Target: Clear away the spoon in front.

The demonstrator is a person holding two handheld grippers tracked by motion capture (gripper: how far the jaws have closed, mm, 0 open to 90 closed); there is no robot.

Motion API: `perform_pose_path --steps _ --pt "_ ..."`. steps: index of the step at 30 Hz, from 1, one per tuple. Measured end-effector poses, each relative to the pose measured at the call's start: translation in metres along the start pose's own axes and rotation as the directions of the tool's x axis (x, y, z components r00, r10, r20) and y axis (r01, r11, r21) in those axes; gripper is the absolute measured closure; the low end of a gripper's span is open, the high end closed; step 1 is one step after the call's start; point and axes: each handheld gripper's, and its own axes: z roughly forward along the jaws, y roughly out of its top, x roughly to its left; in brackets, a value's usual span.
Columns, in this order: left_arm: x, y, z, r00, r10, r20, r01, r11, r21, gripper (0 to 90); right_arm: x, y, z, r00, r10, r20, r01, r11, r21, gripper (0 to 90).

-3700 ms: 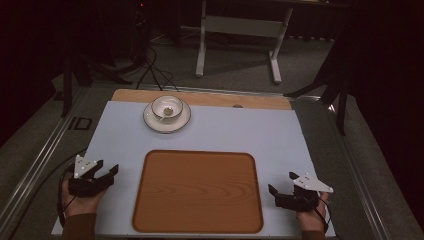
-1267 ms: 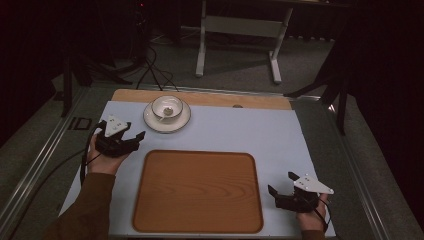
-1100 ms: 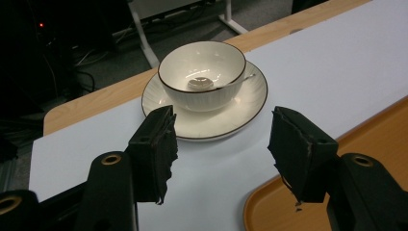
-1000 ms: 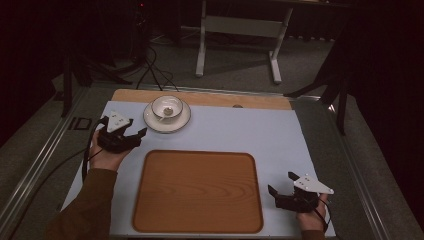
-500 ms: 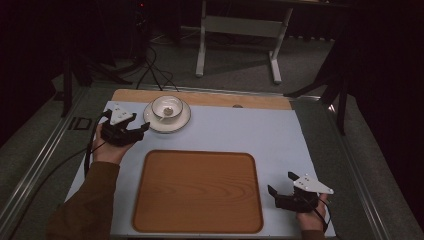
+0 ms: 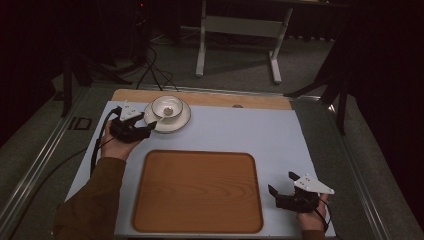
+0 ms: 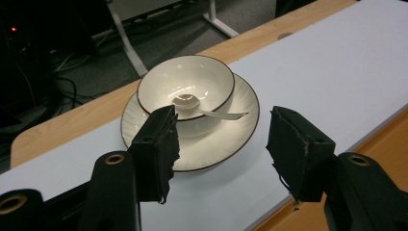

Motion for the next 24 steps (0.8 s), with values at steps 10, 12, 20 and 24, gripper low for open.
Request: perform_pose_path --steps 10,12,20,24 --pt "-0.005 0.0 0.013 0.9996 0.023 0.014 -0.024 0.9994 0.027 46.2 0.0 0.0 0.001 1.0 -0.002 -0.002 0.002 1.0 0.004 10.5" --pt "-0.005 0.001 0.017 0.9995 0.029 0.012 -0.03 0.999 0.033 47.0 0.0 0.0 0.0 1.0 -0.001 -0.002 0.001 1.0 0.004 10.5" --pt "-0.009 0.004 0.026 0.9989 0.045 0.013 -0.045 0.9985 0.032 50.6 0.0 0.0 0.0 1.0 0.001 -0.001 -0.001 1.0 0.003 10.5" --pt "-0.008 0.004 0.034 0.999 0.042 0.011 -0.043 0.9982 0.041 50.6 0.0 0.0 0.0 1.0 0.0 -0.002 0.0 1.0 0.001 10.5"
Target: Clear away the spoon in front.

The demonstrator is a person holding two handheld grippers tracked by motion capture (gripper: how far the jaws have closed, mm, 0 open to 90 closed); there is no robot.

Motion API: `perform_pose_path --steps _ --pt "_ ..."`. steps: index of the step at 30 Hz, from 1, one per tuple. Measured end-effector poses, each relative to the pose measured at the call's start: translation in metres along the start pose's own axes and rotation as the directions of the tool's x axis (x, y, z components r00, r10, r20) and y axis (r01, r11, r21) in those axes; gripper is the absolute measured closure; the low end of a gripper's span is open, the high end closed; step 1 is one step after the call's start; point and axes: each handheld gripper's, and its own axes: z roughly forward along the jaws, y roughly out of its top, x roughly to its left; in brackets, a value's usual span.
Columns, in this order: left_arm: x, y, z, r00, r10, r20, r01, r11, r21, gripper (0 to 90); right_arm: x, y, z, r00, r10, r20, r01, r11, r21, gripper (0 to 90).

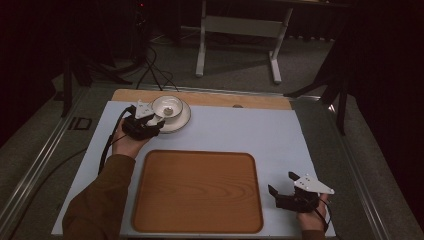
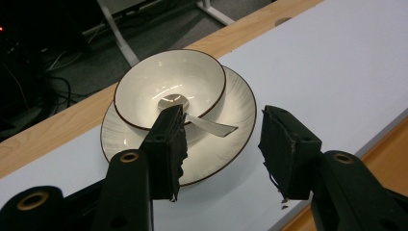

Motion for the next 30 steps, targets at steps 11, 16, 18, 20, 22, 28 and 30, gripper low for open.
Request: perform_pose_path --steps 11,16,18,20,22,28,30 --pt "0.0 0.002 0.027 0.9993 0.035 -0.015 -0.034 0.9973 0.065 55.4 -0.001 0.0 -0.001 1.0 0.001 0.001 -0.001 1.0 -0.003 10.5" --pt "-0.002 0.002 0.038 0.9975 0.05 -0.051 -0.043 0.9922 0.116 62.0 -0.002 0.0 -0.001 1.0 0.008 0.003 -0.008 1.0 -0.007 10.5" --pt "-0.002 0.002 0.039 0.9972 0.053 -0.053 -0.046 0.9913 0.124 64.7 -0.002 0.0 -0.001 1.0 0.008 0.003 -0.008 1.0 -0.009 10.5" --pt "-0.003 0.001 0.041 0.9958 0.064 -0.065 -0.055 0.9894 0.135 68.2 -0.003 0.0 -0.002 1.0 0.008 0.004 -0.008 1.0 -0.01 10.5" --pt "-0.003 0.002 0.041 0.9938 0.081 -0.075 -0.07 0.9876 0.141 71.7 -0.003 0.0 -0.001 1.0 0.008 0.004 -0.008 1.0 -0.01 10.5" --pt "-0.003 0.002 0.039 0.9923 0.087 -0.088 -0.074 0.9873 0.141 79.6 -0.002 0.0 -0.001 1.0 0.008 0.004 -0.008 1.0 -0.01 10.5" --pt "-0.003 0.003 0.038 0.9918 0.089 -0.092 -0.075 0.9869 0.143 81.6 -0.002 0.0 -0.001 1.0 0.008 0.005 -0.008 1.0 -0.01 10.5"
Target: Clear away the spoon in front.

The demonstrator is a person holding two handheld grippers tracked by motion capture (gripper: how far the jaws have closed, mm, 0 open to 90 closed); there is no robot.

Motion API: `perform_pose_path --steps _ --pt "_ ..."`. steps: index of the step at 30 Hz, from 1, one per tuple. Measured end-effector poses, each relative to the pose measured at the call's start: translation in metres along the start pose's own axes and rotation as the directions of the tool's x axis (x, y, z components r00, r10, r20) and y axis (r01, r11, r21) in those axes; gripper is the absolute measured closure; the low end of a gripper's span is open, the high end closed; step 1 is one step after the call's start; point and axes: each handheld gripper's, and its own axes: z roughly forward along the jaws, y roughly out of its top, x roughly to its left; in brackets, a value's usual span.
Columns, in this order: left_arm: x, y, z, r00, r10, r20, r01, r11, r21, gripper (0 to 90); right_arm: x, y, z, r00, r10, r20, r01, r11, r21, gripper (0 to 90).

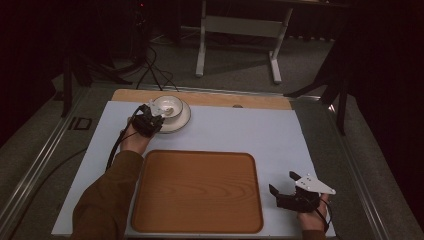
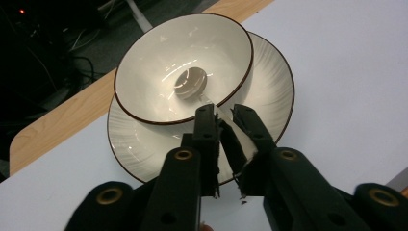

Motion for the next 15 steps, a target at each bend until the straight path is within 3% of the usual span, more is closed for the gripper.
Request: perform_pose_path --steps 5,15 --pt "0.0006 0.0003 -0.0014 0.9999 -0.006 -0.011 0.006 0.9999 -0.009 87.7 -0.0001 0.0 -0.0001 1.0 0.001 0.003 -0.001 1.0 -0.001 10.5" --pt "-0.0003 0.0012 -0.0057 0.9999 -0.005 -0.014 0.005 0.9999 -0.015 88.8 -0.0006 0.0 -0.0008 1.0 0.002 0.006 -0.002 1.0 -0.004 10.5"
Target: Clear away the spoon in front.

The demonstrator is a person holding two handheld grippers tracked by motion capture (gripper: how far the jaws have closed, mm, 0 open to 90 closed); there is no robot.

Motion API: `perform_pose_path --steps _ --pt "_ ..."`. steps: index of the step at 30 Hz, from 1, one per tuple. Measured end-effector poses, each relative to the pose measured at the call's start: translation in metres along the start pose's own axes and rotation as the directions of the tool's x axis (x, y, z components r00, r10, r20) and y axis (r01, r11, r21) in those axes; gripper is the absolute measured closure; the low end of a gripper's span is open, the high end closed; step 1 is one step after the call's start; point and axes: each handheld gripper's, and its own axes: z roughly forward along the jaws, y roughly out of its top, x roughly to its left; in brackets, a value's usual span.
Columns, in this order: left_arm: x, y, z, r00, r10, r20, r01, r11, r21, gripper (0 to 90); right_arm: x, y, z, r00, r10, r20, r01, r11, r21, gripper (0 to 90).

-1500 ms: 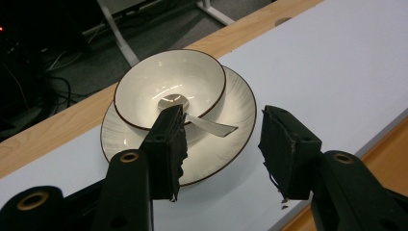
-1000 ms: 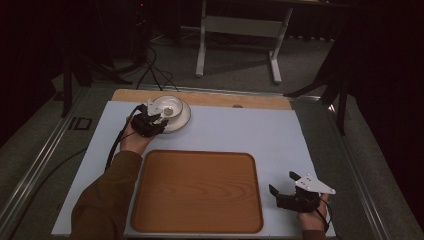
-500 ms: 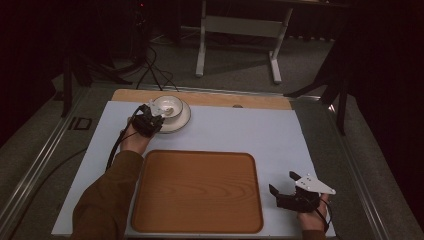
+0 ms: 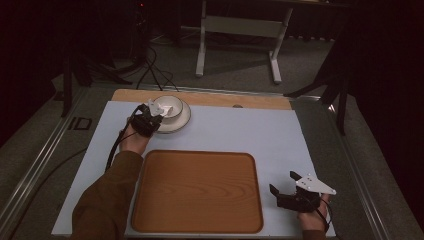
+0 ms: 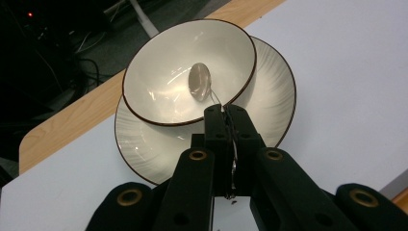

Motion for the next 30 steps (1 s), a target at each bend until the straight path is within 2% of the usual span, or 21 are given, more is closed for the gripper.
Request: perform_pose_path --steps 9,20,24,30 --pt "-0.001 0.003 -0.011 0.9998 0.017 -0.004 -0.017 0.9996 -0.02 88.9 0.0 0.0 0.0 1.0 0.002 0.001 -0.002 1.0 -0.004 10.5" --pt "0.0 0.005 -0.028 0.9999 0.015 -0.004 -0.015 0.9981 -0.06 88.9 0.0 0.0 -0.001 1.0 0.005 0.001 -0.005 1.0 -0.005 10.5" --pt "0.0 0.006 -0.033 0.9997 0.024 -0.01 -0.025 0.9978 -0.062 88.9 0.0 0.0 -0.001 1.0 0.003 0.001 -0.003 1.0 -0.005 10.5" --pt "-0.002 0.007 -0.038 0.9997 0.025 0.007 -0.024 0.9979 -0.059 88.9 0.0 0.0 -0.001 1.0 0.003 0.002 -0.003 1.0 -0.004 10.5"
